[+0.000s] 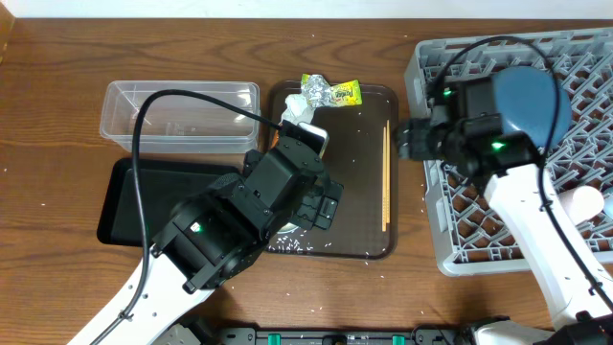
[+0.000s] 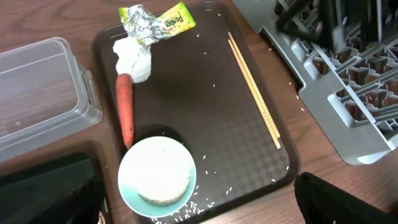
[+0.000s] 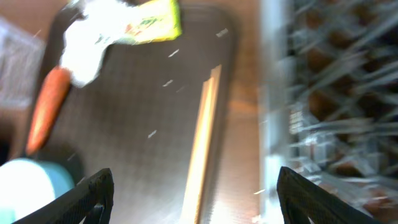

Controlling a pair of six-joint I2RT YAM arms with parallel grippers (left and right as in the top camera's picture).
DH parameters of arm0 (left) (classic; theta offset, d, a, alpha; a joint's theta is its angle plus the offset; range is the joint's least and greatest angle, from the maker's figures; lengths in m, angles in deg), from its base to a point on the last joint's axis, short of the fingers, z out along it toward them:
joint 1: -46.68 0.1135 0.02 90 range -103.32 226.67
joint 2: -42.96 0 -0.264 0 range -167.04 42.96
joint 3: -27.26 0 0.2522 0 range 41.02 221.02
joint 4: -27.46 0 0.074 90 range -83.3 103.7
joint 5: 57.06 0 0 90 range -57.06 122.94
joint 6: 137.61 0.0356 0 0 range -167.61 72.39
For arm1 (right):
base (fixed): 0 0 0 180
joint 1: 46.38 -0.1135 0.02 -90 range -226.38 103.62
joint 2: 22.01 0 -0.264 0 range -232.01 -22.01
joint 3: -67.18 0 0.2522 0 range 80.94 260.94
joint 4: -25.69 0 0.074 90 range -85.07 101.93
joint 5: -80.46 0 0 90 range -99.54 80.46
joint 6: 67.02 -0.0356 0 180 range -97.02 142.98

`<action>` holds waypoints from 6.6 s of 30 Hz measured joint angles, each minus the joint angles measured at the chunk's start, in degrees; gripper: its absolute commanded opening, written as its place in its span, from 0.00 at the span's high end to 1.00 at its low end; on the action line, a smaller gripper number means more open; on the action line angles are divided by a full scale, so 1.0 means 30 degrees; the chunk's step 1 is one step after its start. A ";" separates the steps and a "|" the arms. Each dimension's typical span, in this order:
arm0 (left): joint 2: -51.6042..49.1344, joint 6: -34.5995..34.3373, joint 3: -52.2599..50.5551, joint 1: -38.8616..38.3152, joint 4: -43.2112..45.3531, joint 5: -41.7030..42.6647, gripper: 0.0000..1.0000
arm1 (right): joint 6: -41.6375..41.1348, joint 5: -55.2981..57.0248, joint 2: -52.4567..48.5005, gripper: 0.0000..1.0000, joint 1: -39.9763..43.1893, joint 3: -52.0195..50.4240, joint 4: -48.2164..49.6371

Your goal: Sort waste into correct bins and load items into the dishwasher rack

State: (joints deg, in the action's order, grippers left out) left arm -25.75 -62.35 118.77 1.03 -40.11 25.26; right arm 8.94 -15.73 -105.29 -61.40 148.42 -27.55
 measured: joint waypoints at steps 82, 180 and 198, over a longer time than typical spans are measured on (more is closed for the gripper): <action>-1.9489 1.0207 -0.0015 0.7278 2.4152 0.3177 0.85 | -0.4029 0.2018 0.5253 0.26 -0.0036 0.0007 -0.6339; -1.6589 0.7679 -0.0022 0.3446 1.4899 0.3388 0.60 | -0.4029 0.1923 0.4422 0.25 -0.0066 0.0000 -0.6951; -0.8837 0.6725 -0.0117 0.3891 0.7329 0.1370 0.94 | -0.4022 0.1916 0.4422 0.24 -0.0066 0.0000 -0.6907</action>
State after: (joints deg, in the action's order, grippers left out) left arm -52.26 -42.18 118.42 12.70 -18.12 29.37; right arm -3.13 -9.98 -92.03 -61.60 148.42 -48.27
